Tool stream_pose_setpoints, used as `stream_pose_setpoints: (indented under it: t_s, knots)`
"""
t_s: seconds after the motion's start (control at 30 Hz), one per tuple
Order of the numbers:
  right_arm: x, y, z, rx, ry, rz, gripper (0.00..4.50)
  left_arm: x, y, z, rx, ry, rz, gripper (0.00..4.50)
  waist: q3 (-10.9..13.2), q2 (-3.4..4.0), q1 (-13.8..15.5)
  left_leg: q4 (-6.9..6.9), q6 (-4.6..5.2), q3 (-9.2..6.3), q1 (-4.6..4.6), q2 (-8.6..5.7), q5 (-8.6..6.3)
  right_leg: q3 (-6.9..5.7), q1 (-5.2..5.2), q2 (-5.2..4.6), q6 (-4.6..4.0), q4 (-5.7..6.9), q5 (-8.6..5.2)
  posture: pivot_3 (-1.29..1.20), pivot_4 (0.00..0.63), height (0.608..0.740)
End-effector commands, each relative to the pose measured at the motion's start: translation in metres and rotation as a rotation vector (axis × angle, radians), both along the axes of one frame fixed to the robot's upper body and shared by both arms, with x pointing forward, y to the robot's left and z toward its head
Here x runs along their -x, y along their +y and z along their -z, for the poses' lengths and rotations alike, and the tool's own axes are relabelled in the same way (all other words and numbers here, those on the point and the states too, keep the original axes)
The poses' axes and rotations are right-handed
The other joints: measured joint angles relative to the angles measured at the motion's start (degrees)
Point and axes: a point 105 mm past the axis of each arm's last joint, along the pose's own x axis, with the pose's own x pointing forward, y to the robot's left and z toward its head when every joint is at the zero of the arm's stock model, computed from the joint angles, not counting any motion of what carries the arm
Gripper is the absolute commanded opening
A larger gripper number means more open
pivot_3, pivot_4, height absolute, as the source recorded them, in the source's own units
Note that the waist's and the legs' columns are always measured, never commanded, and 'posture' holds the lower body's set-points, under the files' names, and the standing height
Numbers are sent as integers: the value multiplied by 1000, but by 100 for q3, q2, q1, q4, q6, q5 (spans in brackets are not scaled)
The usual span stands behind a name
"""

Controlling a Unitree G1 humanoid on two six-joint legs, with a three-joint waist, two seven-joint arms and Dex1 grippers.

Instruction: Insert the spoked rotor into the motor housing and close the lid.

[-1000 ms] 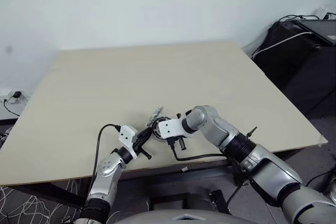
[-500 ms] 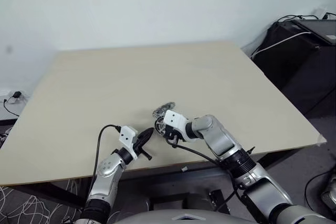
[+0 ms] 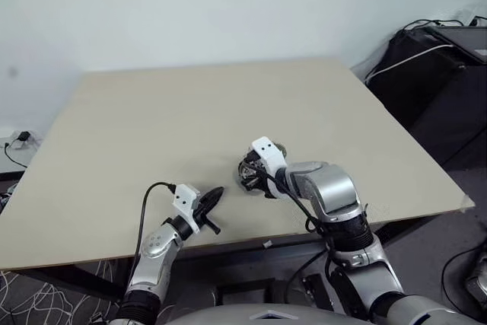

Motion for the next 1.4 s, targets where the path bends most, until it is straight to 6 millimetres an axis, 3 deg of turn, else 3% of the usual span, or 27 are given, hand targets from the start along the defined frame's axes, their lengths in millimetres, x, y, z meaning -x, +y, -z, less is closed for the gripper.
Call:
stream_pose_setpoints:
  t_s: [0.03,0.23,0.47,1.17,1.4]
  knots:
    - [5,10,-25,-77,-23,-19,26,-5,-2,-13,24,-48,-1,0,0,0,-14,0,0,0,0,1,0,1,0,0,0,0,0,0,0,740]
    - [0,20,-17,-114,14,28,26,-5,-1,-15,14,-62,-1,0,0,1,-39,2,-1,1,1,0,1,0,2,0,0,3,0,0,0,740]
    - [-14,21,11,-88,48,124,26,-6,0,-13,-10,-62,-6,0,-3,4,-73,1,-3,2,2,-1,2,1,2,0,0,3,1,0,0,740]
    - [-22,41,35,-128,82,234,26,-12,17,-12,-26,-58,-54,0,-12,10,-153,2,-19,1,39,2,38,2,37,7,27,16,12,0,0,740]
    - [-18,47,34,-150,87,212,2267,-11,17,-11,-26,-56,-49,0,-12,12,-160,-2,-19,-2,44,1,46,3,41,8,32,13,17,0,0,740]
